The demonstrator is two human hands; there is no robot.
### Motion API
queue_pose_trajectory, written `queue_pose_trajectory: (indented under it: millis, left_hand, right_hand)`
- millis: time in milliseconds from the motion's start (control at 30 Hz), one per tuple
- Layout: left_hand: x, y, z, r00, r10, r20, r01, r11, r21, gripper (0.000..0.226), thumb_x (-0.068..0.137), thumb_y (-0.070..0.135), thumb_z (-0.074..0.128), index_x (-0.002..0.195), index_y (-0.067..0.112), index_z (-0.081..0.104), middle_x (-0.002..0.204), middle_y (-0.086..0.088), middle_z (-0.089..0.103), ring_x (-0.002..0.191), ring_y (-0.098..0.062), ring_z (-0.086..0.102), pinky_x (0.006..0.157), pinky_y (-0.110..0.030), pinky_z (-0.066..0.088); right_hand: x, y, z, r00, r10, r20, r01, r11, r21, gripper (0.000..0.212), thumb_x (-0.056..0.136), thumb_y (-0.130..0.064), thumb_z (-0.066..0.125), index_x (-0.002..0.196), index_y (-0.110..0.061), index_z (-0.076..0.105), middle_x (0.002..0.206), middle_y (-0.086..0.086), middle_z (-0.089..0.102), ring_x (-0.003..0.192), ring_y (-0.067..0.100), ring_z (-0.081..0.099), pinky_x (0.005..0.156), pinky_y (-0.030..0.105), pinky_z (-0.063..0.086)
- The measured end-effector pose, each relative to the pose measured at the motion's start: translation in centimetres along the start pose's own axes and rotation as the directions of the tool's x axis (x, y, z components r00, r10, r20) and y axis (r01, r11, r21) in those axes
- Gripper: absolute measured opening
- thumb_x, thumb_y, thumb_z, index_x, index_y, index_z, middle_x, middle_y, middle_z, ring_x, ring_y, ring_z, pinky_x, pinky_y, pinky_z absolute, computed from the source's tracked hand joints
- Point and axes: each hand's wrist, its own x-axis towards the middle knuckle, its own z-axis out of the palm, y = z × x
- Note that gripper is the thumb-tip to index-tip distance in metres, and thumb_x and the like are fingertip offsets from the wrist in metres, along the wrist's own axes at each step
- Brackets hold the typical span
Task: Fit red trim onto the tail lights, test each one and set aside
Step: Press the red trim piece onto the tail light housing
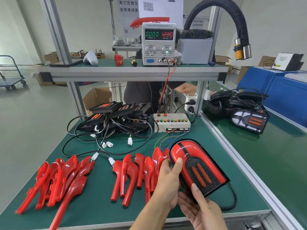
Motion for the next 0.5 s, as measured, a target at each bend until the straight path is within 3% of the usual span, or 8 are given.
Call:
queue_pose_trajectory:
  millis: [233, 367, 500]
  left_hand:
    - [-0.3, 0.4, 0.0, 0.998, -0.007, 0.055, 0.010, 0.999, -0.054, 0.038, 0.097, 0.033, 0.067, 0.126, 0.011, 0.058, 0.115, -0.013, 0.075, 0.107, -0.029, 0.073, 0.102, -0.054, 0.053]
    - [0.1, 1.2, -0.2, 0.995, -0.072, 0.070, 0.079, 0.993, -0.090, 0.050, 0.095, 0.050, 0.062, 0.129, 0.013, 0.061, 0.116, -0.012, 0.075, 0.109, -0.032, 0.072, 0.099, -0.053, 0.056]
    - [0.6, 1.6, -0.4, 0.990, -0.117, 0.079, 0.125, 0.987, -0.102, 0.060, 0.091, 0.064, 0.059, 0.128, 0.017, 0.068, 0.119, -0.009, 0.075, 0.111, -0.025, 0.072, 0.103, -0.049, 0.053]
  right_hand:
    - [-0.2, 0.0, 0.2, 1.000, -0.021, 0.002, 0.021, 1.000, -0.009, 0.060, 0.066, -0.038, 0.078, 0.106, 0.006, 0.072, 0.096, 0.030, 0.075, 0.079, 0.035, 0.078, 0.051, 0.028, 0.060]
    - [-0.3, 0.1, 0.2, 1.000, -0.020, 0.011, 0.020, 1.000, -0.020, 0.058, 0.067, -0.036, 0.076, 0.105, 0.008, 0.071, 0.096, 0.031, 0.075, 0.078, 0.035, 0.078, 0.050, 0.028, 0.060]
    - [-0.6, 0.1, 0.5, 1.000, -0.008, 0.020, 0.009, 0.999, -0.038, 0.057, 0.069, -0.035, 0.074, 0.106, 0.007, 0.069, 0.095, 0.030, 0.075, 0.078, 0.035, 0.078, 0.050, 0.027, 0.060]
